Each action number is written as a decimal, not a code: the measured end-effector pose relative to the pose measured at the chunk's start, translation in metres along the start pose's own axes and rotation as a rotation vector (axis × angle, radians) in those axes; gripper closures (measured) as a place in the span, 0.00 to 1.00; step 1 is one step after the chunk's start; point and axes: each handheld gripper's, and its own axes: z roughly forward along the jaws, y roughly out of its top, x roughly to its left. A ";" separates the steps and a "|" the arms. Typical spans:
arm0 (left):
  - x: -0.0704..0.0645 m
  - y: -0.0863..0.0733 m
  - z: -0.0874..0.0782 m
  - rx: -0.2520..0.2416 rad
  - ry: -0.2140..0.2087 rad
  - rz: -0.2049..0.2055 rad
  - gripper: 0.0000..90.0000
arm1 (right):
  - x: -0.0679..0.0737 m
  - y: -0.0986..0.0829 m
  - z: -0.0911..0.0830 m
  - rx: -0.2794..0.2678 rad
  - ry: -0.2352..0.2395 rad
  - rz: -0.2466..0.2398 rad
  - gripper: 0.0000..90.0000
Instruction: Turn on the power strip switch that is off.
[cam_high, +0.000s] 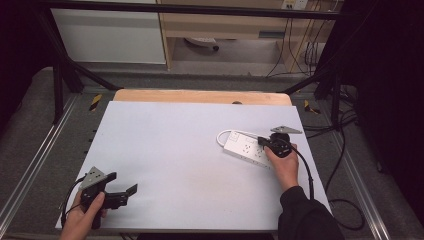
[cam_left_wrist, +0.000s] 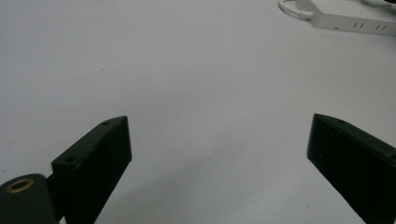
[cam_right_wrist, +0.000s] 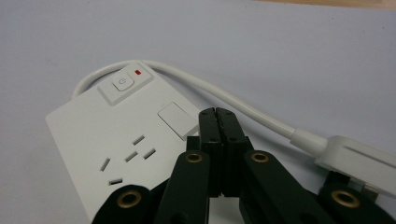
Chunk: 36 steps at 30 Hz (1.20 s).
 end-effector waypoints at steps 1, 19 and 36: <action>0.000 0.000 0.000 0.000 0.000 0.000 0.07 | 0.000 0.000 0.000 0.000 0.000 0.000 1.00; 0.000 0.000 0.000 0.001 -0.001 0.002 0.07 | -0.001 -0.003 0.000 -0.022 0.001 0.003 1.00; -0.001 0.000 0.000 0.001 -0.001 0.002 0.07 | 0.000 -0.004 0.000 -0.025 -0.004 0.000 1.00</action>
